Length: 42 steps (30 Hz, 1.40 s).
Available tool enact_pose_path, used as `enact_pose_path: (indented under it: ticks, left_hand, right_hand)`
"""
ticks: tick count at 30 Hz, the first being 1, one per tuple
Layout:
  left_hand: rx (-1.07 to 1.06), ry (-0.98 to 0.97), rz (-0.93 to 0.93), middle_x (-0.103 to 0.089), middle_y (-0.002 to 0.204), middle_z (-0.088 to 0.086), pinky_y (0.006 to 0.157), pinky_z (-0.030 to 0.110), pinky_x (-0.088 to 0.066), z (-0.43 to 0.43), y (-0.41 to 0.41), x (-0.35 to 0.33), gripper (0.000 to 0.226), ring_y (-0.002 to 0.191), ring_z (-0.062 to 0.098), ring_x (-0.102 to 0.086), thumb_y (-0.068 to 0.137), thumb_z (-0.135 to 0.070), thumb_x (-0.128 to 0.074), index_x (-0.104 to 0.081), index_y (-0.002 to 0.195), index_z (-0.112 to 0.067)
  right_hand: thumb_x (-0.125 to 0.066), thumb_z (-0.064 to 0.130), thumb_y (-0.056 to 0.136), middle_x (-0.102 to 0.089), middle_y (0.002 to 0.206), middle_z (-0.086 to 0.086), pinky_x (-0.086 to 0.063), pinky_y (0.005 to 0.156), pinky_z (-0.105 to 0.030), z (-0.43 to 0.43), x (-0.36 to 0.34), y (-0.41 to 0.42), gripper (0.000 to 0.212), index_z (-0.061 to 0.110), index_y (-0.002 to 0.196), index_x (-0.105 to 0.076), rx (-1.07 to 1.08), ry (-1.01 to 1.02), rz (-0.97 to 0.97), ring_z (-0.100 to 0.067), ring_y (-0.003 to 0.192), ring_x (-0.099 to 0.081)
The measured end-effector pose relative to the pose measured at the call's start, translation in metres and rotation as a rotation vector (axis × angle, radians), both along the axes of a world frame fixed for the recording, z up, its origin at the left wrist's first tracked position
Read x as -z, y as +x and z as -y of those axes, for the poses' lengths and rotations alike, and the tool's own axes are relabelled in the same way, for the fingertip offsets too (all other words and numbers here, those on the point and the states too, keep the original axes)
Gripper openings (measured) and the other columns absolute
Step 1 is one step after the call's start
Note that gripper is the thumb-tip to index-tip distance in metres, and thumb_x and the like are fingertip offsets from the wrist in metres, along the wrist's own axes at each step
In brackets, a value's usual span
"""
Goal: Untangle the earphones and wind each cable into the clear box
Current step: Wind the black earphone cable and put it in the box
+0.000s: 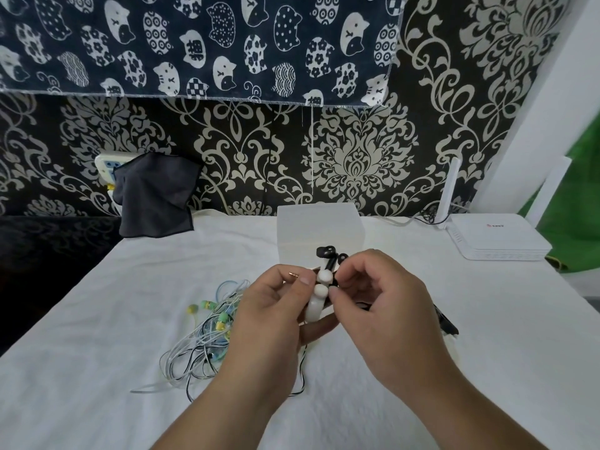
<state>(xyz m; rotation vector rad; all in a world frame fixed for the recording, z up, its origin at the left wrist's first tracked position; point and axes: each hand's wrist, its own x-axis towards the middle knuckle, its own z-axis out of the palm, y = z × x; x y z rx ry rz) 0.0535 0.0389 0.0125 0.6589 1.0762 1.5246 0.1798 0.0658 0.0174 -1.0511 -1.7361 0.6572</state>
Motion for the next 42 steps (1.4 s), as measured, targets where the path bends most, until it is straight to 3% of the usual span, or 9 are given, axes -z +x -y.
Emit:
enact_pose_path:
  ticks: [9, 15, 17, 20, 22, 28, 34, 38, 42]
  left_hand:
    - [0.061, 0.006, 0.050, -0.066, 0.077, 0.017, 0.086, 0.053, -0.058, -0.002, -0.004, 0.001, 0.016, 0.075, 0.026, -0.066, 0.074, -0.015, -0.066, -0.065, 0.081, -0.001]
    - [0.049, -0.006, 0.099, -0.069, 0.090, 0.018, 0.079, 0.049, -0.060, -0.003, -0.006, 0.000, 0.014, 0.084, 0.028, -0.069, 0.074, -0.013, -0.065, -0.064, 0.082, -0.001]
    - [0.058, -0.006, 0.102, -0.070, 0.091, 0.019, 0.076, 0.048, -0.061, -0.002, -0.006, 0.000, 0.016, 0.081, 0.028, -0.070, 0.074, -0.013, -0.065, -0.063, 0.085, 0.000]
    - [0.069, -0.022, 0.094, -0.069, 0.096, 0.026, 0.073, 0.048, -0.061, -0.001, -0.006, 0.000, 0.019, 0.083, 0.035, -0.069, 0.075, -0.013, -0.065, -0.062, 0.089, 0.000]
    - [0.075, -0.036, 0.089, -0.068, 0.098, 0.027, 0.070, 0.047, -0.061, 0.000, -0.007, 0.000, 0.018, 0.090, 0.041, -0.065, 0.076, -0.013, -0.066, -0.062, 0.089, -0.001]
    - [0.060, -0.063, 0.093, -0.072, 0.105, 0.016, 0.067, 0.043, -0.061, -0.001, -0.008, -0.002, 0.023, 0.088, 0.034, -0.070, 0.073, -0.012, -0.069, -0.070, 0.093, -0.002]
    - [0.064, -0.060, 0.049, -0.075, 0.096, 0.014, 0.064, 0.039, -0.061, 0.001, -0.007, -0.004, 0.028, 0.078, 0.028, -0.071, 0.080, -0.022, -0.063, -0.075, 0.096, -0.002]
    - [0.044, -0.035, 0.027, -0.074, 0.094, 0.015, 0.061, 0.037, -0.059, 0.000, -0.007, -0.004, 0.023, 0.078, 0.028, -0.063, 0.078, -0.020, -0.064, -0.078, 0.088, -0.005]
    - [0.013, -0.056, 0.079, -0.072, 0.091, 0.013, 0.061, 0.040, -0.061, -0.002, -0.010, -0.002, 0.014, 0.073, 0.026, -0.056, 0.071, -0.016, -0.068, -0.078, 0.078, -0.008]
  right_hand:
    - [-0.070, 0.004, 0.086, -0.068, 0.073, 0.000, -0.037, 0.051, -0.008, 0.000, -0.001, 0.003, 0.018, 0.020, 0.084, -0.065, -0.029, -0.165, -0.069, -0.007, 0.054, -0.056]
    - [-0.071, 0.004, 0.087, -0.072, 0.079, -0.003, -0.039, 0.051, -0.010, 0.001, -0.005, 0.003, 0.019, 0.022, 0.090, -0.067, -0.124, -0.288, -0.156, -0.004, 0.055, -0.058]
    - [-0.071, 0.009, 0.087, -0.073, 0.077, -0.003, -0.048, 0.054, -0.023, -0.002, -0.004, 0.004, 0.018, 0.025, 0.088, -0.064, -0.123, -0.347, -0.175, -0.009, 0.059, -0.064]
    - [-0.073, 0.009, 0.087, -0.074, 0.084, -0.003, -0.057, 0.077, -0.052, -0.004, -0.004, 0.004, 0.018, 0.018, 0.088, -0.058, -0.117, -0.423, -0.256, -0.026, 0.071, -0.072]
    - [-0.072, 0.003, 0.086, -0.074, 0.084, -0.006, -0.057, 0.080, -0.057, -0.006, -0.004, 0.005, 0.017, 0.009, 0.090, -0.057, -0.136, -0.463, -0.330, -0.027, 0.070, -0.072]
    - [-0.071, 0.003, 0.088, -0.072, 0.090, -0.010, -0.060, 0.078, -0.050, -0.006, -0.002, 0.005, 0.011, 0.012, 0.091, -0.067, -0.147, -0.469, -0.316, -0.029, 0.073, -0.073]
    - [-0.072, 0.007, 0.087, -0.071, 0.086, -0.007, -0.061, 0.072, -0.046, -0.009, -0.004, 0.008, 0.010, 0.018, 0.086, -0.070, -0.092, -0.450, -0.305, -0.021, 0.064, -0.070]
    - [-0.071, 0.007, 0.088, -0.073, 0.087, -0.006, -0.061, 0.073, -0.038, -0.009, -0.003, 0.010, 0.009, 0.016, 0.090, -0.071, -0.132, -0.466, -0.328, -0.022, 0.067, -0.070]
    - [-0.070, 0.004, 0.088, -0.074, 0.087, -0.006, -0.061, 0.075, -0.040, -0.009, -0.002, 0.010, 0.011, 0.014, 0.092, -0.071, -0.155, -0.496, -0.362, -0.024, 0.069, -0.072]
